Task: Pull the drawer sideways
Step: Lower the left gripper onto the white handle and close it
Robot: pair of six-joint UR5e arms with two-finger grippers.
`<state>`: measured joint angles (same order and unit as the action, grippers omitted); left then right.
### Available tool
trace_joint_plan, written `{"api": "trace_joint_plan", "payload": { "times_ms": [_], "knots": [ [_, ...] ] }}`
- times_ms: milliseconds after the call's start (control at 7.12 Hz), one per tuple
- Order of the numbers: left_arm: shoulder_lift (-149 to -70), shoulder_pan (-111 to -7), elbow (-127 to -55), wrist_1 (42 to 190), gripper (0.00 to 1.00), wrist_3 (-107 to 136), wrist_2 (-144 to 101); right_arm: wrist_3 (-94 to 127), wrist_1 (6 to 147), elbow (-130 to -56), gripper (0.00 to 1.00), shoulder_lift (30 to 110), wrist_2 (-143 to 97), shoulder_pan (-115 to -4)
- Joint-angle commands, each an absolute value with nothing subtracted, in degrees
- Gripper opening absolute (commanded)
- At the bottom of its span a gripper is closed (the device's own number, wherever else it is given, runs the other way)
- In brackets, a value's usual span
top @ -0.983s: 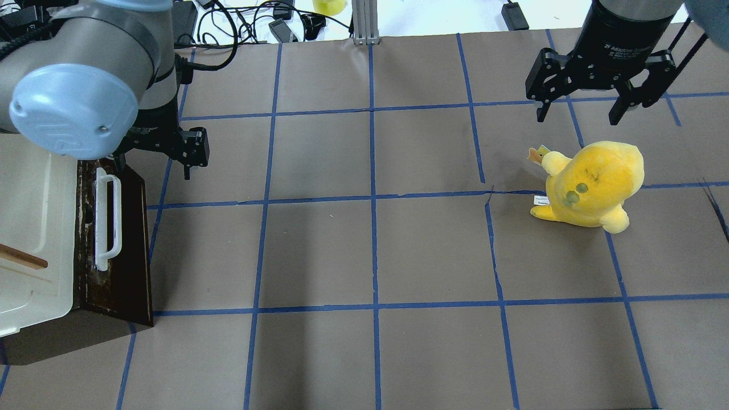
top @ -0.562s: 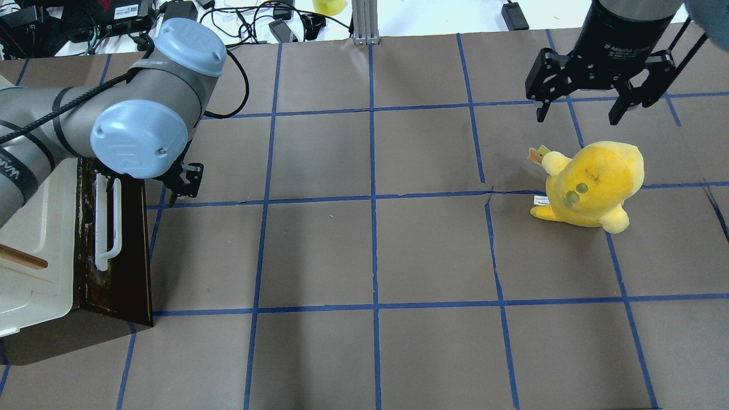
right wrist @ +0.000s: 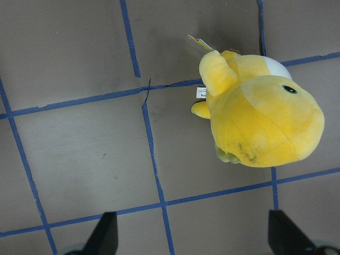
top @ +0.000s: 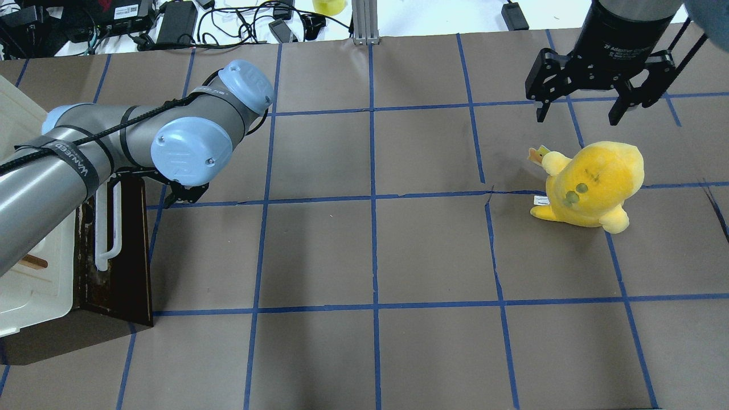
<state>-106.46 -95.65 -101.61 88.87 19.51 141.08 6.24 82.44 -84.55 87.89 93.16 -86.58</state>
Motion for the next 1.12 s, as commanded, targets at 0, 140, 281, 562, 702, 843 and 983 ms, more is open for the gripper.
{"api": "trace_joint_plan", "payload": {
  "times_ms": [0, 140, 281, 562, 702, 843, 983],
  "knots": [
    [-106.7, -95.1, -101.6, 88.8, 1.0, 17.0, 146.5, 6.2, 82.4, -84.6, 1.0, 87.9, 93.2, -86.6],
    [-107.2, -94.7, -101.8, 88.8, 1.0, 18.6, 153.8, 6.2, 82.4, -84.6, 1.0, 87.9, 93.2, -86.6],
    [-107.4, -94.7, -102.0, 88.9, 1.0, 22.5, 154.8, 6.2, 82.4, -84.6, 1.0, 87.9, 93.2, -86.6],
    [-109.9, -94.7, -102.6, 92.4, 1.0, 22.2, 154.8, 6.2, 82.4, -84.6, 1.0, 87.9, 93.2, -86.6],
    [-111.3, -94.7, -102.5, 92.2, 1.0, 22.5, 155.0, 6.2, 82.4, -84.6, 1.0, 87.9, 93.2, -86.6],
    [-111.9, -94.9, -102.6, 92.4, 1.0, 23.4, 156.7, 6.2, 82.4, -84.6, 1.0, 87.9, 93.2, -86.6],
    [-112.1, -95.6, -102.4, 92.7, 1.0, 27.9, 156.9, 6.2, 82.4, -84.6, 1.0, 87.9, 93.2, -86.5]
  ]
}}
